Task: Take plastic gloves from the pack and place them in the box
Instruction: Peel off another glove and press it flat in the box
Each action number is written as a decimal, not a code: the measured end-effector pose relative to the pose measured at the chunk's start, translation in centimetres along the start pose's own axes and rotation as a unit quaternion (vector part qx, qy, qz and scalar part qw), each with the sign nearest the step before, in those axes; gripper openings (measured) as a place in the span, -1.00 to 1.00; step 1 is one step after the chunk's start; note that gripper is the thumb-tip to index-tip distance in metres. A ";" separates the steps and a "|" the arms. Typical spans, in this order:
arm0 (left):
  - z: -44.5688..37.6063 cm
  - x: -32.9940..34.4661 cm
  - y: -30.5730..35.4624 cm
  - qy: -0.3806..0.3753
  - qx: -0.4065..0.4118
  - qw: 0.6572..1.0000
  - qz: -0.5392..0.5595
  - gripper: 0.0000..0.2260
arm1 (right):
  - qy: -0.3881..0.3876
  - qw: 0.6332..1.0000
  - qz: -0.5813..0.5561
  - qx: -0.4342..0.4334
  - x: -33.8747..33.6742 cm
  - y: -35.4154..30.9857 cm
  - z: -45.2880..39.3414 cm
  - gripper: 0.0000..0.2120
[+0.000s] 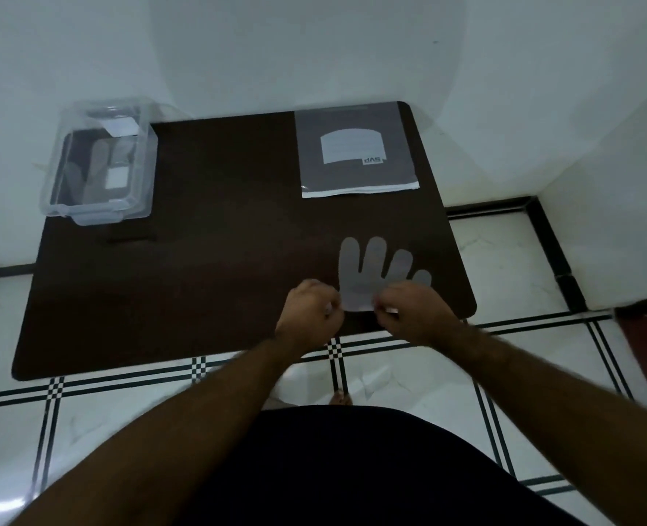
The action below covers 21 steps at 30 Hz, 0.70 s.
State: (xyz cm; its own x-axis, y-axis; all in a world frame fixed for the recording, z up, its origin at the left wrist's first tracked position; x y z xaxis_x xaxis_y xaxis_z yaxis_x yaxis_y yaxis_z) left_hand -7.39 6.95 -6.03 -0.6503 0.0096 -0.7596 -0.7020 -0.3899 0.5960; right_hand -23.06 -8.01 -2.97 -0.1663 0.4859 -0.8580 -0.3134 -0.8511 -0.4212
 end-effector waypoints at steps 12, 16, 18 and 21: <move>1.5 -20.9 -1.6 0.195 -0.043 0.907 0.370 -0.90 | 0.018 0.981 -0.191 -0.020 -17.7 -10.4 -11.3 -0.94; 3.2 -26.9 -4.9 0.186 -0.024 0.933 0.307 -0.93 | 0.039 0.975 -0.214 -0.039 -21.2 -14.0 -15.7 -0.94; 4.4 -29.6 -7.3 0.187 -0.023 0.943 0.275 -0.95 | 0.052 0.977 -0.202 -0.038 -22.4 -16.2 -17.9 -0.90; 6.2 -33.2 -10.2 0.196 -0.028 0.942 0.271 -0.95 | 0.065 0.981 -0.173 -0.055 -23.3 -19.7 -21.2 -0.83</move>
State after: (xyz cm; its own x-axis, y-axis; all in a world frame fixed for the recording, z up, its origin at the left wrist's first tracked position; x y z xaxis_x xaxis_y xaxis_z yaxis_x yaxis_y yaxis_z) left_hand 19.59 16.28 14.76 -0.7436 -0.5410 -0.3930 -0.2745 -0.2889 0.9172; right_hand 6.82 -6.75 19.09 0.0555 0.7254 -0.6861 -0.2269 -0.6600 -0.7162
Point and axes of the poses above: each hand's wrist, its own z-axis away from the middle knuckle, its own x-axis out of the palm, y = z × x, the point moved 3 cm from there along -z, towards the middle knuckle, and after that the axes turned 8 degrees about -y, right-handed, at the moved point
